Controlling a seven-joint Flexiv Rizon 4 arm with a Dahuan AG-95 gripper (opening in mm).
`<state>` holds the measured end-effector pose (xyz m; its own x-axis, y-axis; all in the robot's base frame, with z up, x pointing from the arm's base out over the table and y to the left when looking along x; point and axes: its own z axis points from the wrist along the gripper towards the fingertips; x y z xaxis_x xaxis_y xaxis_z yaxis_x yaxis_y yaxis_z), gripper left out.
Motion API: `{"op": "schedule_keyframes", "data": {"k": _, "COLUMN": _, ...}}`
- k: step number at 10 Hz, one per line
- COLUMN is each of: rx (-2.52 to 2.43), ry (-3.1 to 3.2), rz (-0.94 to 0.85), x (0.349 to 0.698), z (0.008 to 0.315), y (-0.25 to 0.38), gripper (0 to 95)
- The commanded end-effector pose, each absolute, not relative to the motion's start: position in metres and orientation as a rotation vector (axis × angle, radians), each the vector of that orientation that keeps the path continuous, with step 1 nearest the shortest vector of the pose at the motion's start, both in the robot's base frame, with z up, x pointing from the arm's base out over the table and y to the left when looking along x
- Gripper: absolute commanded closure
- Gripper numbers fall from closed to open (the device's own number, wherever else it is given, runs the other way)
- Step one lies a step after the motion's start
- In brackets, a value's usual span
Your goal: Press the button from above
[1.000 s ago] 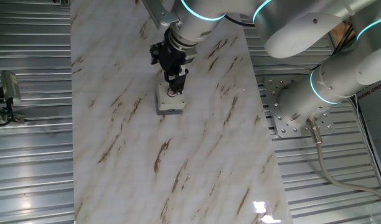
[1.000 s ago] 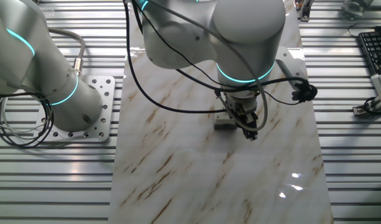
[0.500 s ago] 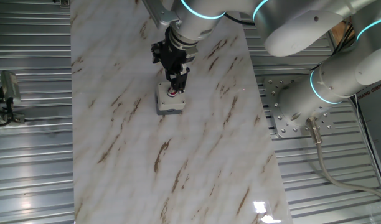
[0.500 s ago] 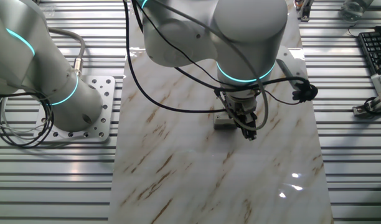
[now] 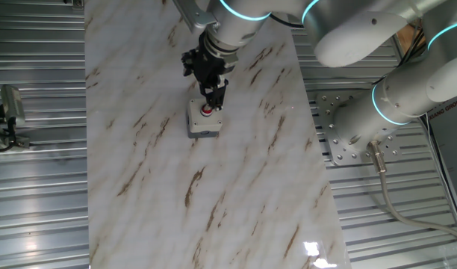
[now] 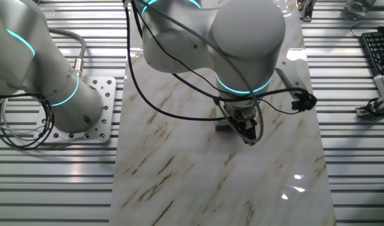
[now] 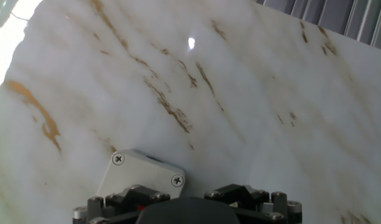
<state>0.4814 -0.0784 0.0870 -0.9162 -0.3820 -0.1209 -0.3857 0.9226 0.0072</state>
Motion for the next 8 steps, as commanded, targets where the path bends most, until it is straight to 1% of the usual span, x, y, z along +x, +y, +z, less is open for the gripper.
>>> {"op": "schedule_keyframes", "data": {"k": 1, "rx": -0.608, "ry": 2.96, "rz": 0.015, "x": 0.483, "z": 0.083, "y": -0.08, "gripper": 0.0}}
{"op": "schedule_keyframes", "data": {"k": 3, "rx": -0.615, "ry": 2.95, "rz": 0.018, "x": 0.484, "z": 0.079, "y": -0.081, "gripper": 0.0}}
{"op": "schedule_keyframes", "data": {"k": 4, "rx": -0.533, "ry": 2.946, "rz": 0.154, "x": 0.484, "z": 0.078, "y": -0.08, "gripper": 0.0}}
{"op": "schedule_keyframes", "data": {"k": 5, "rx": -0.48, "ry": 2.916, "rz": 0.244, "x": 0.486, "z": 0.076, "y": -0.08, "gripper": 0.0}}
{"op": "schedule_keyframes", "data": {"k": 6, "rx": -0.507, "ry": 2.878, "rz": 0.153, "x": 0.488, "z": 0.068, "y": -0.081, "gripper": 0.0}}
{"op": "schedule_keyframes", "data": {"k": 7, "rx": -0.551, "ry": 2.87, "rz": 0.057, "x": 0.49, "z": 0.054, "y": -0.083, "gripper": 0.0}}
{"op": "schedule_keyframes", "data": {"k": 8, "rx": -0.552, "ry": 2.883, "rz": 0.061, "x": 0.491, "z": 0.046, "y": -0.083, "gripper": 0.0}}
